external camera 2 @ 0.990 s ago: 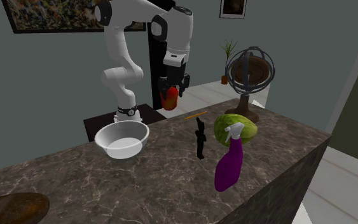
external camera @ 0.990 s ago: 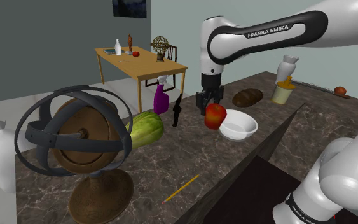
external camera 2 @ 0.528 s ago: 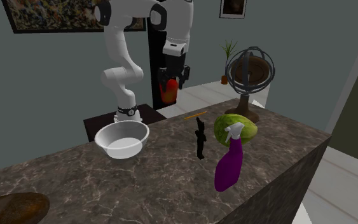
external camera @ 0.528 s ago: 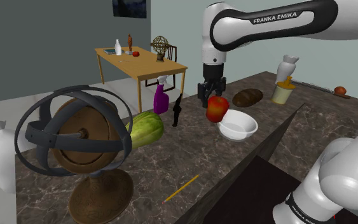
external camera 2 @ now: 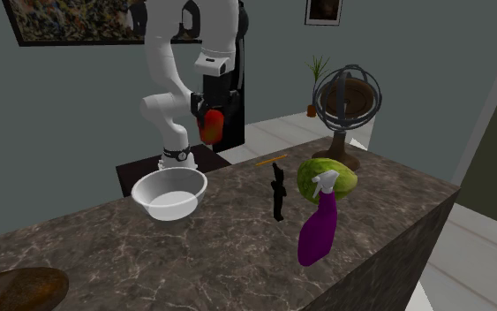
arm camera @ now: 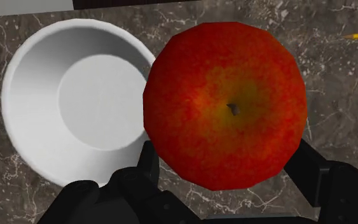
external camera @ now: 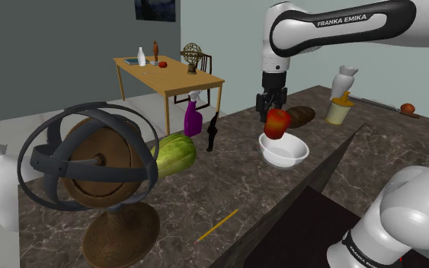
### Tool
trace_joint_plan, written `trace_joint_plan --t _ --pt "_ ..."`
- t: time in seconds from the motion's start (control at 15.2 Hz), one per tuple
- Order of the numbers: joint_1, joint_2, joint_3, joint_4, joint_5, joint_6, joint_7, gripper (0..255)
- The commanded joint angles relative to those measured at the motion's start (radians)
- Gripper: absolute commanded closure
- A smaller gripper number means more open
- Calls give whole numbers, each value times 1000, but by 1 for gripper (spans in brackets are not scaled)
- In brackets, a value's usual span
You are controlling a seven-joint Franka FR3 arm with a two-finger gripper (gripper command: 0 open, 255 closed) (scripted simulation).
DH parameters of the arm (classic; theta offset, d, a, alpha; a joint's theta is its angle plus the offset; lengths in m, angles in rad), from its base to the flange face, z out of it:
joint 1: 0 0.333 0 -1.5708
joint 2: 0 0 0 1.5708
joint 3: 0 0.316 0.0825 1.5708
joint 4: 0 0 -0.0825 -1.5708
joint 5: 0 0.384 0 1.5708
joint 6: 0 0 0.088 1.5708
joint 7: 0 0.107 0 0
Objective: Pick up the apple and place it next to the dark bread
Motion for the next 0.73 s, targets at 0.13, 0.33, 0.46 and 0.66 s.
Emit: trace_joint_plan --t 0.13,0.33,0.46,0.66 --pt "-41 -17 -61 -16 -34 3 -93 255" --pt "-72 -22 -108 -21 -61 7 -164 255" --pt "-93 -20 -140 -18 -79 10 -212 255" --pt "-123 -10 -188 -7 -104 16 -283 255"
